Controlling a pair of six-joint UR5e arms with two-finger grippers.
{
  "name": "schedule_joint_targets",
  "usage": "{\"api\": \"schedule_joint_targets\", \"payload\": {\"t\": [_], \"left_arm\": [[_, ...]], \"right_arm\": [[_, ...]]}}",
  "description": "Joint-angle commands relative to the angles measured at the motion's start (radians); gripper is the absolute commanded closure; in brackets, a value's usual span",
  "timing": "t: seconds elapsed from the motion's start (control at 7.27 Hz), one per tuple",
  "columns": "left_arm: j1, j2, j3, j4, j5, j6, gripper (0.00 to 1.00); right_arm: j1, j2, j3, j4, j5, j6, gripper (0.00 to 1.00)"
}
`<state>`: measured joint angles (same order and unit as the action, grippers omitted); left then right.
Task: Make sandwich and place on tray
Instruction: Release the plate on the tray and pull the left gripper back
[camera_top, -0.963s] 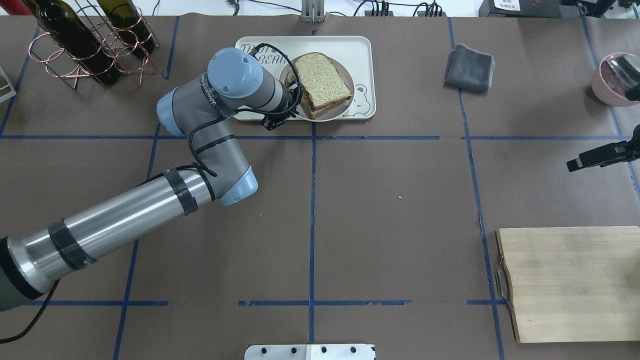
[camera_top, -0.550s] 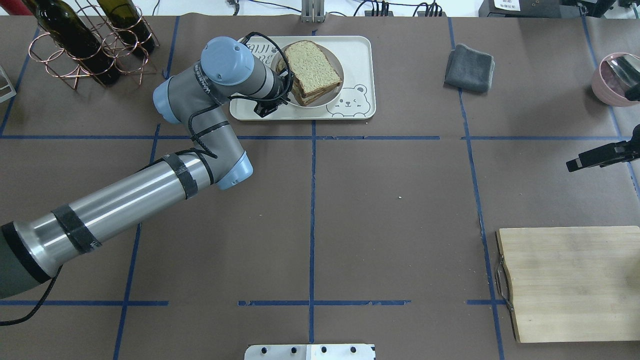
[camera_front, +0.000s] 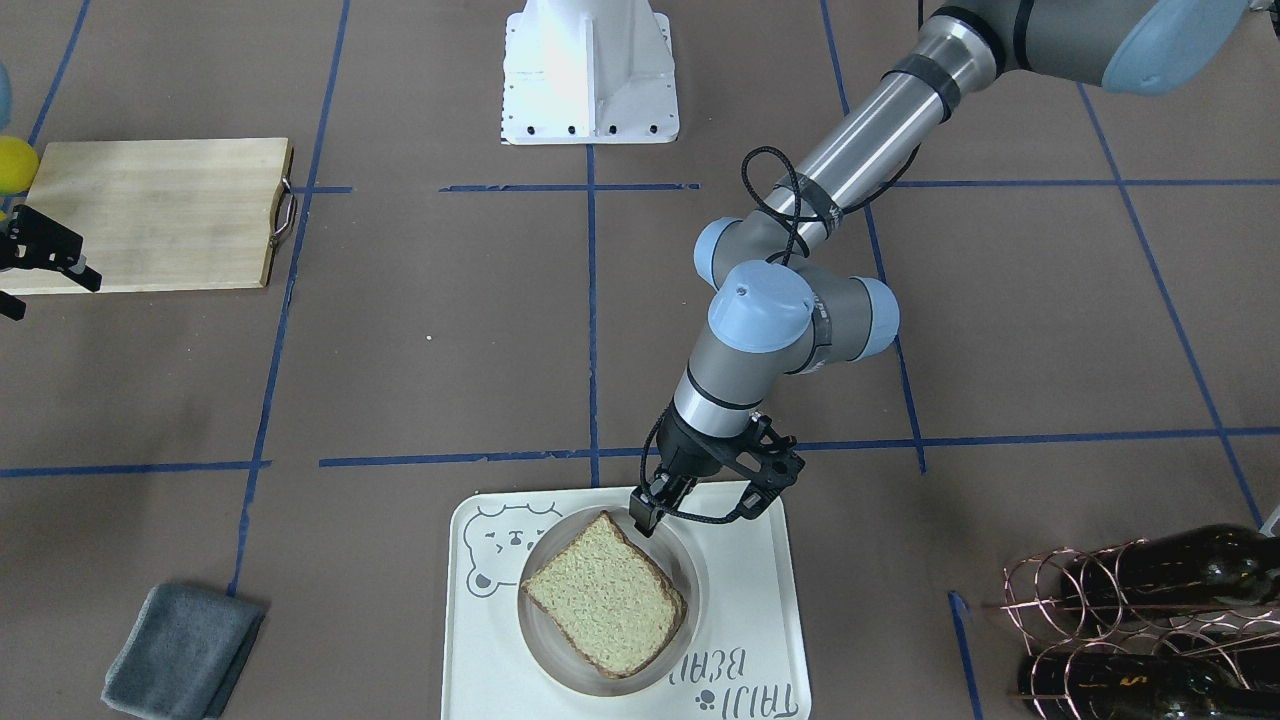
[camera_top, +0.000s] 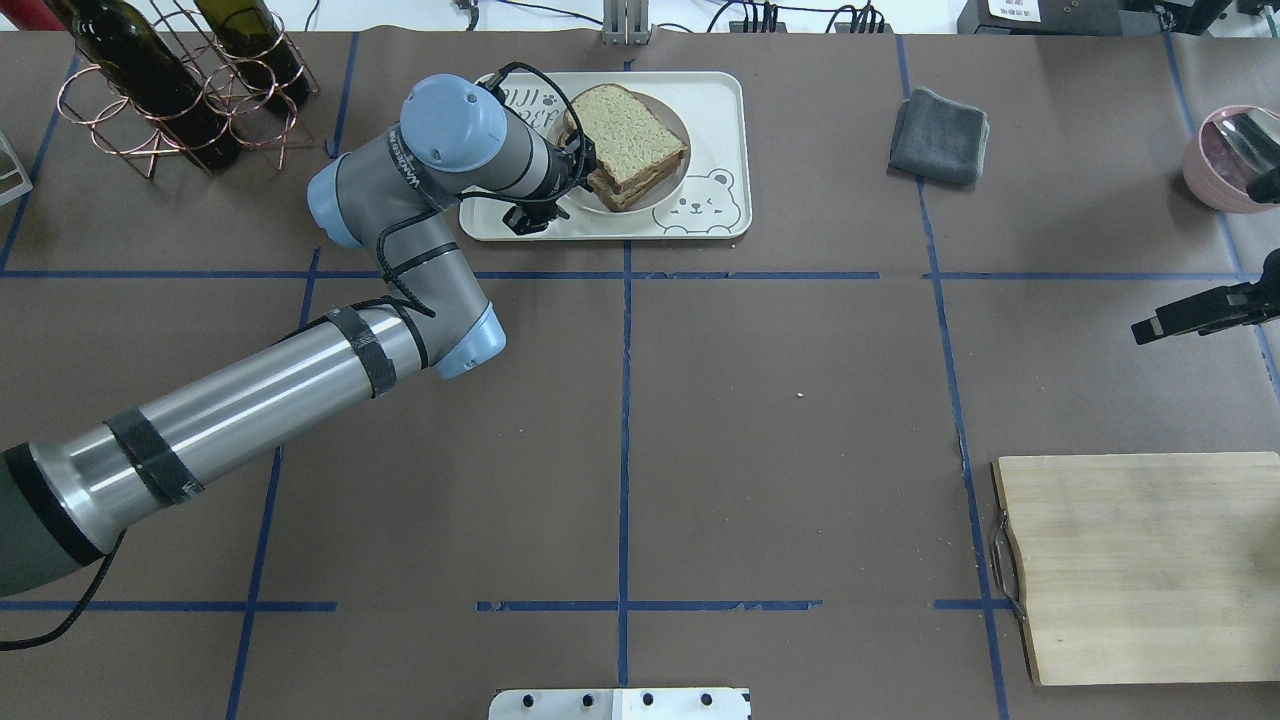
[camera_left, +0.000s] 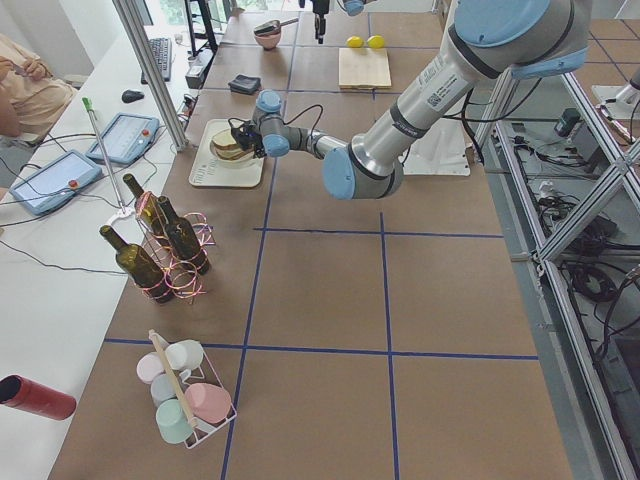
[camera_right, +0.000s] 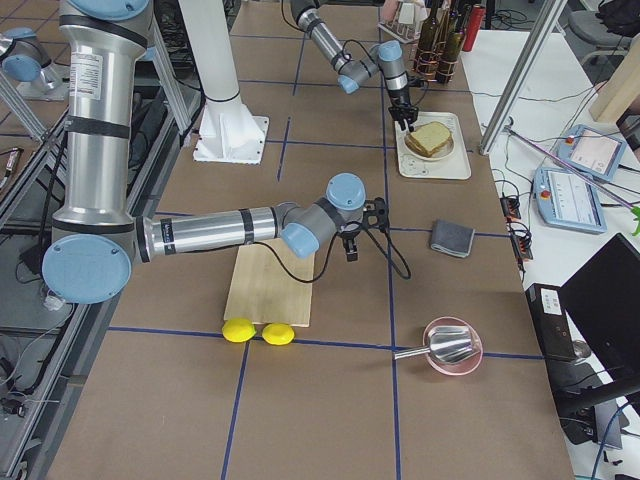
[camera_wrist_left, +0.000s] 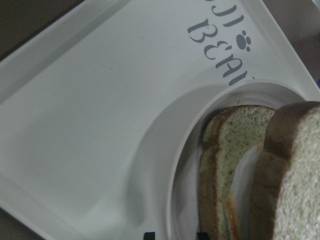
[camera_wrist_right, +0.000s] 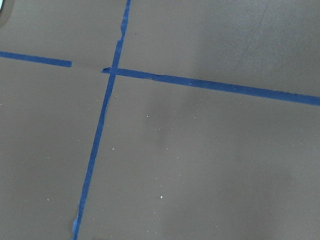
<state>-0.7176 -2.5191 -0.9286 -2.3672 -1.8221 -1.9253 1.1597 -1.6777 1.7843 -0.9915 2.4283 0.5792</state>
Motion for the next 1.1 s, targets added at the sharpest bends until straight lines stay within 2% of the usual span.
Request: {"api": "schedule_joint_targets", "payload": {"t": [0.0, 0.14, 0.28, 0.41, 0.55, 0.69, 0.83, 0.96], "left_arm": [[-0.017, 0.104, -0.135, 0.006, -0.011, 0.072, 0.54], [-0.043, 0.223, -0.271, 0.008, -0.081, 0.144, 0.55], [-0.075, 0.347, -0.397, 0.009, -0.177, 0.278, 0.55], [-0.130, 0.462, -0.509, 0.009, -0.245, 0.430, 0.55], [-0.170, 0.629, -0.638, 0.009, -0.284, 0.653, 0.53], [-0.240, 0.751, -0.703, 0.008, -0.319, 0.845, 0.46], [-0.329, 0.835, -0.726, 0.009, -0.365, 1.015, 0.45], [-0.456, 0.930, -0.728, 0.011, -0.437, 1.262, 0.40]], "right_arm": [[0.000, 0.003, -0.002, -0.003, 0.000, -0.001, 0.00], [0.008, 0.012, -0.005, -0.027, 0.000, -0.001, 0.00], [0.033, 0.039, -0.003, -0.109, 0.002, -0.010, 0.00], [0.063, 0.050, -0.002, -0.168, 0.002, -0.015, 0.00], [0.111, 0.050, -0.019, -0.203, -0.014, -0.059, 0.00], [0.183, 0.065, -0.057, -0.276, -0.014, -0.217, 0.00], [0.240, 0.090, -0.077, -0.391, -0.015, -0.358, 0.00], [0.303, 0.099, -0.082, -0.505, -0.018, -0.481, 0.00]]}}
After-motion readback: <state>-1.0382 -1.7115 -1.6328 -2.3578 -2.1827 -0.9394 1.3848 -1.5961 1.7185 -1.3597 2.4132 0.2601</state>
